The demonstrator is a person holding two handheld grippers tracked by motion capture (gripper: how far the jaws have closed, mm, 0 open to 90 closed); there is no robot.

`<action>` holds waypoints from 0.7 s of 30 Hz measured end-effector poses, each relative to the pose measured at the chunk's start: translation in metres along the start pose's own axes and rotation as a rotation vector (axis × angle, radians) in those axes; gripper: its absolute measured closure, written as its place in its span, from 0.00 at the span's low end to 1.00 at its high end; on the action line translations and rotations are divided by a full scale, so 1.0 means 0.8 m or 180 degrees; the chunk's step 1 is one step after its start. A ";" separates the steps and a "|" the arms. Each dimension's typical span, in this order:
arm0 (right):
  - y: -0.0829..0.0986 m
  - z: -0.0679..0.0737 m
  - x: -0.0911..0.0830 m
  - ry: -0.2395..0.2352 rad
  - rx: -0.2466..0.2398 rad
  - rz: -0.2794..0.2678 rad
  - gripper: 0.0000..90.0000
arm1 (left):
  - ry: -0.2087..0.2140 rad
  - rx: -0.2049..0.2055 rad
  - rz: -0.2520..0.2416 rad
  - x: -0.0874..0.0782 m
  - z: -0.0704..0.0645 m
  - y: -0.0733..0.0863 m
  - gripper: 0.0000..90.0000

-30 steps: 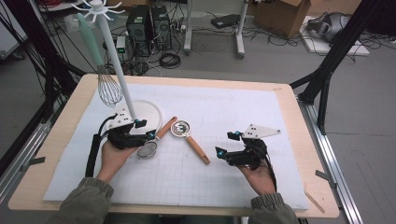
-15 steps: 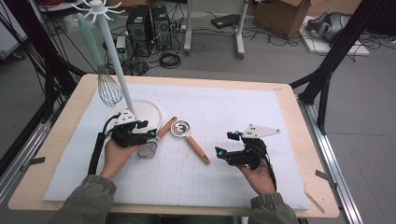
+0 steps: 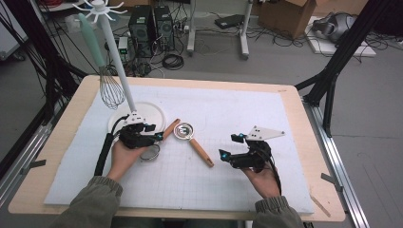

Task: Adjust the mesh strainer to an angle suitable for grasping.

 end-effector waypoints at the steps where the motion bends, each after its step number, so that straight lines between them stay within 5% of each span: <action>1: 0.000 0.000 0.000 0.0000 0.0000 0.0000 0.25 | 0.0008 -0.0009 0.0014 0.001 -0.001 0.000 0.55; 21: 0.000 0.000 0.000 -0.0002 0.0006 0.0005 0.25 | 0.0086 0.0008 0.0311 0.018 -0.012 0.005 0.64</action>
Point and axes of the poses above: each handheld gripper's, and its own axes: x roughly forward along the jaws, y roughly out of its underside, z roughly to its left, the point moved 4 cm from there along x, roughly forward along the jaws, and after that the axes turned 14 degrees about -y, right-handed, at the moved point
